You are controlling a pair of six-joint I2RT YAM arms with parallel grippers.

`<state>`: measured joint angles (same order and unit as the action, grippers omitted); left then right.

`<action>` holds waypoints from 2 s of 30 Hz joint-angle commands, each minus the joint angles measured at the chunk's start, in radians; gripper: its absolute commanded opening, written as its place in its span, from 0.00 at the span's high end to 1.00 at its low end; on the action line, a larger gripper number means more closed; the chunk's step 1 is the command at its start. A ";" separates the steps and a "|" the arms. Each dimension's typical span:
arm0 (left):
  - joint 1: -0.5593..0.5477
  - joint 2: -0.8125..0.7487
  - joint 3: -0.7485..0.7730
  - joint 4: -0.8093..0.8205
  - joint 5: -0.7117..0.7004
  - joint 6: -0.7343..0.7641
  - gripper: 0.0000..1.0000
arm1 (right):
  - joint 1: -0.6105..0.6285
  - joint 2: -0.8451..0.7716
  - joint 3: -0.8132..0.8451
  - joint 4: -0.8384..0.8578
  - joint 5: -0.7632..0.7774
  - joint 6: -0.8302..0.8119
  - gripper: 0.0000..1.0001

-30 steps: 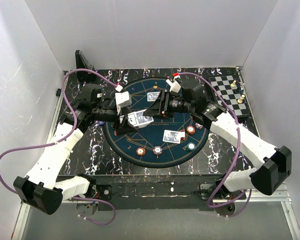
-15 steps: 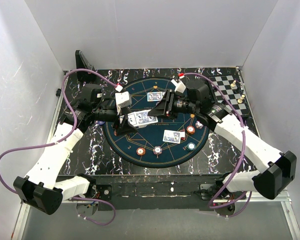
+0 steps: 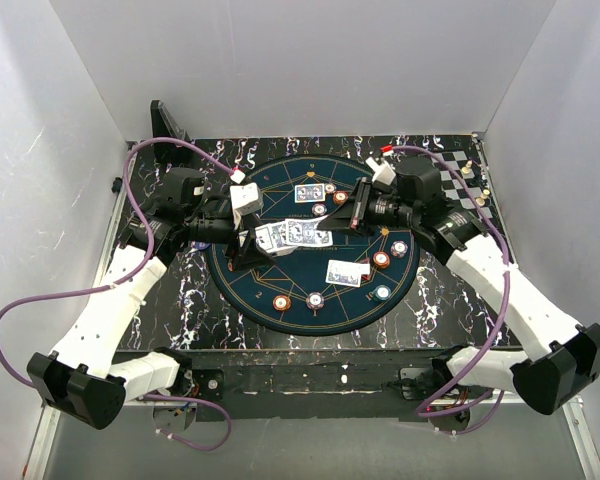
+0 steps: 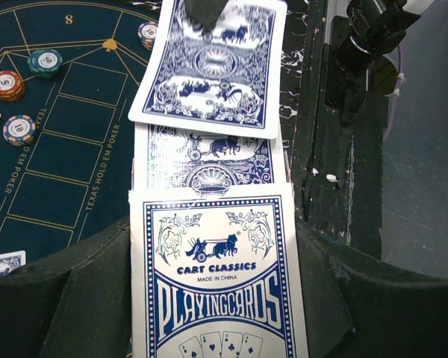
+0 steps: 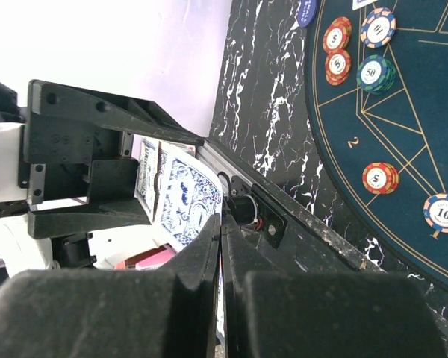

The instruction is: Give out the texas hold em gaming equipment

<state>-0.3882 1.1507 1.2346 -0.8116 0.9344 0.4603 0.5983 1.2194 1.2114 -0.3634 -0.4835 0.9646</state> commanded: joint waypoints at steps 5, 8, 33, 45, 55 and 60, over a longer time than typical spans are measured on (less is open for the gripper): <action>0.006 -0.014 0.009 0.020 0.015 0.017 0.63 | -0.168 -0.063 0.046 -0.051 -0.099 -0.024 0.99; 0.006 -0.008 0.005 0.022 0.017 0.017 0.63 | -0.268 -0.037 0.076 -0.031 -0.176 -0.021 0.99; 0.008 -0.011 0.049 -0.021 0.015 0.005 0.62 | -0.353 1.196 0.982 0.004 -0.032 -0.104 0.99; 0.011 -0.036 -0.004 -0.012 0.032 0.008 0.62 | -0.331 1.327 1.069 -0.008 0.058 -0.092 0.39; 0.012 0.001 -0.001 0.011 0.047 -0.003 0.62 | -0.324 0.958 0.808 -0.104 0.118 -0.150 0.13; 0.012 0.024 0.006 0.017 0.053 0.003 0.62 | -0.284 0.613 0.579 -0.138 0.112 -0.187 0.12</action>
<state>-0.3813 1.1667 1.2308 -0.8272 0.9489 0.4595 0.2787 2.1498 1.8942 -0.4988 -0.3653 0.8253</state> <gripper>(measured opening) 0.656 0.880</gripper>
